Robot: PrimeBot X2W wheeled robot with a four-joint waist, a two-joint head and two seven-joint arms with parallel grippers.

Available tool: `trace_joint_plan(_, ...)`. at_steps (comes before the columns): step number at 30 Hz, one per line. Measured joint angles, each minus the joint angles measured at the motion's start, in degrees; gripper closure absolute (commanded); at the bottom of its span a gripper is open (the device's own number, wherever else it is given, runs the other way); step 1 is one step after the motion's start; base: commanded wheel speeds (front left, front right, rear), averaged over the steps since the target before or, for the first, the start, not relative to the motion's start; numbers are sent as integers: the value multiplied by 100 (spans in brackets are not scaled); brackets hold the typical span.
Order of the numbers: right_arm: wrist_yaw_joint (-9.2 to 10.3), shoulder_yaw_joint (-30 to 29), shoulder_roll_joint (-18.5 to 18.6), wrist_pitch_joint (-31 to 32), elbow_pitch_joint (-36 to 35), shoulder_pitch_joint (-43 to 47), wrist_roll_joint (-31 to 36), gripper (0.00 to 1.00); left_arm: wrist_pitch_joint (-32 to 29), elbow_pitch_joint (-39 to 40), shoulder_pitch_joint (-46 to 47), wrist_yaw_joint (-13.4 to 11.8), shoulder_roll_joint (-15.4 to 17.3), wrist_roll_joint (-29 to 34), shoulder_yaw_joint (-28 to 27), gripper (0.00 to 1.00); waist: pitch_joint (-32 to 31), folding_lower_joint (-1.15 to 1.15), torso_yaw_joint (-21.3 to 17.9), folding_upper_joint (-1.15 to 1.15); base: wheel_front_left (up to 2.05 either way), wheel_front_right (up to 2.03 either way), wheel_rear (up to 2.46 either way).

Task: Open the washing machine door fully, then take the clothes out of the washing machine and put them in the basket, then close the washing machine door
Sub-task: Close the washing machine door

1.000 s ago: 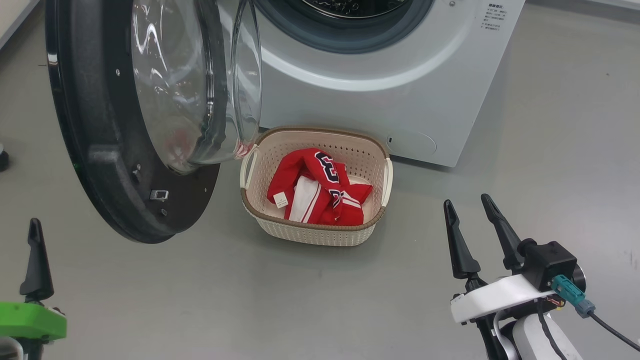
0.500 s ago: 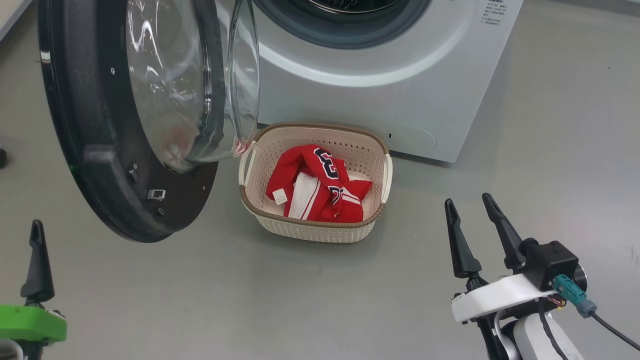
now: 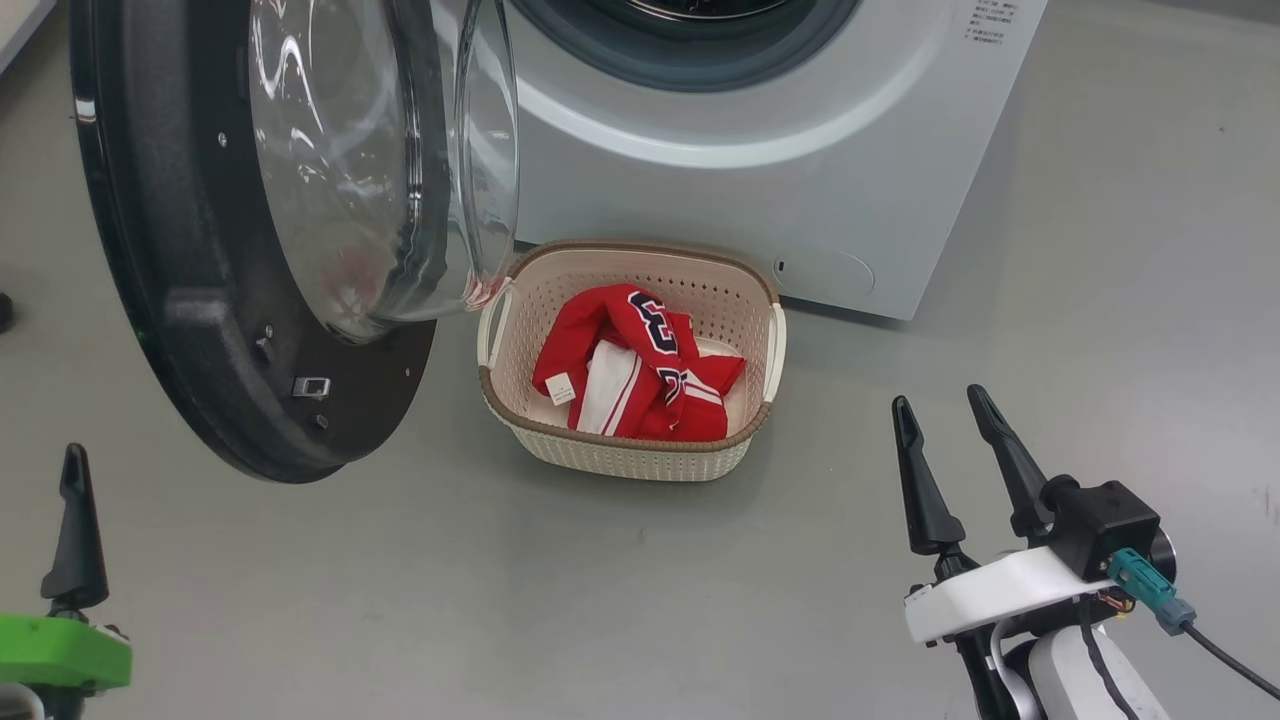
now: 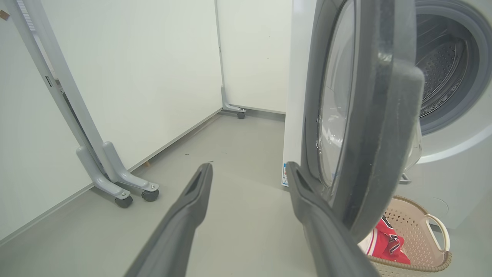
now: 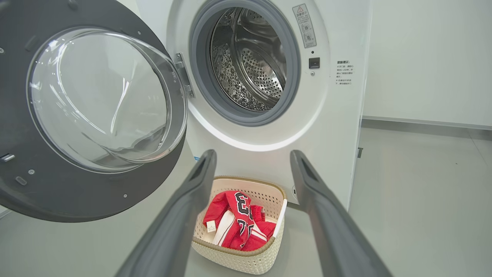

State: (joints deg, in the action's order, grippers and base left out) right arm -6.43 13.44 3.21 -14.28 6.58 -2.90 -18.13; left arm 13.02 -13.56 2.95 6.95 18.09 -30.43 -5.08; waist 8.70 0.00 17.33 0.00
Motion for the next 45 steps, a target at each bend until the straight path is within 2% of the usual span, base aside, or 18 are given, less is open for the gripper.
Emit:
trace_joint_plan(2,0,-4,0,0,0,0,0,0,15,-14,1,0,8,0,1,0,7,0,0,0,0,0,0)
trace_joint_plan(3,0,-5,0,0,0,0,0,0,15,-19,1,0,11,-1,2,18,10,0,0,0,0,0,0)
trace_joint_plan(5,0,-7,0,0,0,0,0,0,16,-26,2,0,20,-16,16,89,16,0,1,0,0,0,0)
trace_joint_plan(6,0,-8,0,0,0,0,0,0,16,-31,3,0,26,-18,31,100,19,0,1,0,0,0,0)
trace_joint_plan(17,0,-10,-1,0,0,-1,0,0,19,-46,10,0,94,-33,136,100,44,0,-5,0,0,0,0)
trace_joint_plan(28,0,-9,-3,0,1,-3,0,0,-63,-82,297,1,370,-298,-38,100,79,0,-41,0,0,0,0)
trace_joint_plan(32,-1,-5,-5,0,2,-4,0,0,-493,-210,617,1,249,-1084,-342,100,84,0,-75,0,0,0,0)
trace_joint_plan(39,-4,0,-11,0,30,-5,0,0,-1418,-511,1139,-33,-361,-2978,-1060,100,67,0,-127,0,0,0,0)
trace_joint_plan(45,-4,23,-15,-1,37,-5,0,0,-2469,-777,1538,-463,-672,-4418,-1543,100,50,0,-181,0,0,0,0)
